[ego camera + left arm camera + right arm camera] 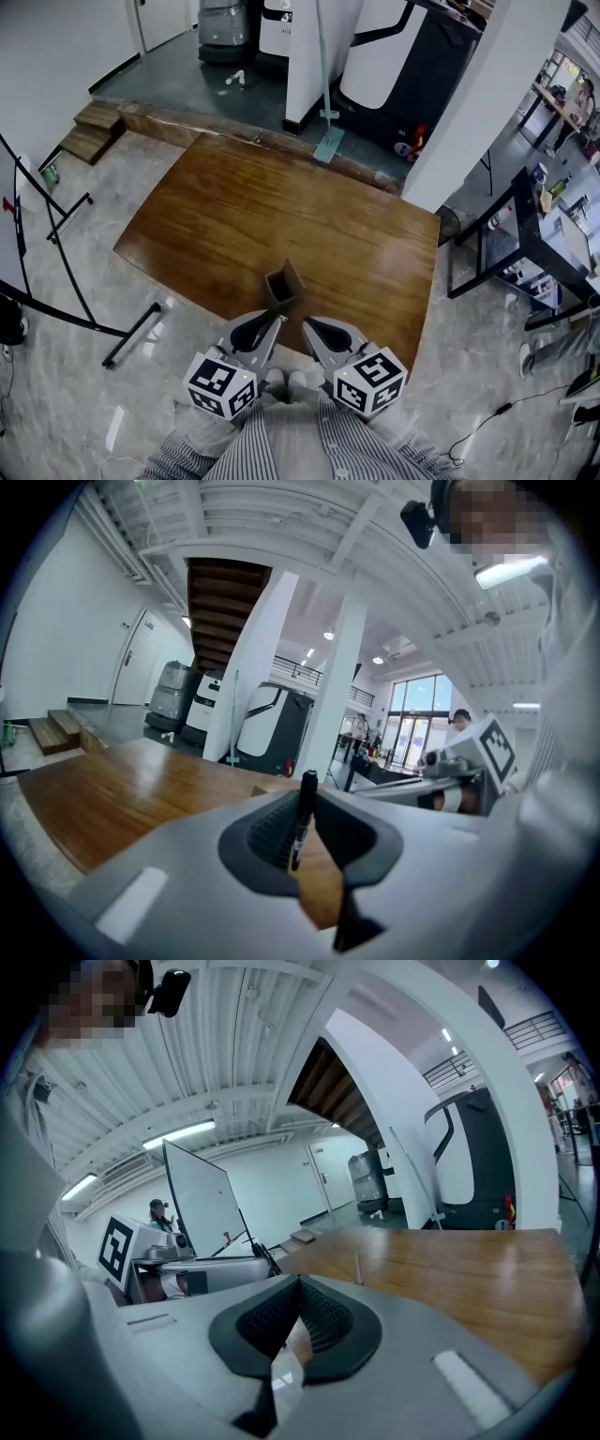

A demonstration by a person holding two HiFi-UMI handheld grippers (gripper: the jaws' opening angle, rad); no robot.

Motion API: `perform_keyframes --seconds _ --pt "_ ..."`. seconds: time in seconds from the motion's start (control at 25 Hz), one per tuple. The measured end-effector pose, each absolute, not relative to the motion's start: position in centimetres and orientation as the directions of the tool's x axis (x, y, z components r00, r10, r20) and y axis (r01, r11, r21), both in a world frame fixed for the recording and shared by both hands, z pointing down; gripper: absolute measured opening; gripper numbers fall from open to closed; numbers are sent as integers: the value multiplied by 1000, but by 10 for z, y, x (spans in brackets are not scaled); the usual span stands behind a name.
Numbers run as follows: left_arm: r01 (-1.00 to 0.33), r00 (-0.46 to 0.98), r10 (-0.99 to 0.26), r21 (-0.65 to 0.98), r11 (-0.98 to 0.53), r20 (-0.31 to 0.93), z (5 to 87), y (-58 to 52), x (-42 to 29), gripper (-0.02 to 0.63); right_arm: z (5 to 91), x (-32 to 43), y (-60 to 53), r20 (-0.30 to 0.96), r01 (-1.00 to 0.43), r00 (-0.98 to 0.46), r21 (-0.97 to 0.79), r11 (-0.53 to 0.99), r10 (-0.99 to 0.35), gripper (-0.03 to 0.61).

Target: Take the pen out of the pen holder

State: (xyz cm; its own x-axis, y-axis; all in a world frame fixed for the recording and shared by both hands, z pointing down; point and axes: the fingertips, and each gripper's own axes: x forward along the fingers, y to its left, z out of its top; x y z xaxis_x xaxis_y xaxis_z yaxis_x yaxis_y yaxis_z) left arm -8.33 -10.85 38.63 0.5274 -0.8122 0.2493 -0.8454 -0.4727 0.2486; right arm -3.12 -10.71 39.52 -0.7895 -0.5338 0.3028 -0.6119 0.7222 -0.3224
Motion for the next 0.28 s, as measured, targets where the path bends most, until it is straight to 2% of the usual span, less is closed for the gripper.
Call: perform_keyframes --seconds 0.28 --pt "-845 530 -811 241 -478 249 382 -110 -79 51 392 -29 -109 306 -610 -791 -318 726 -530 -2"
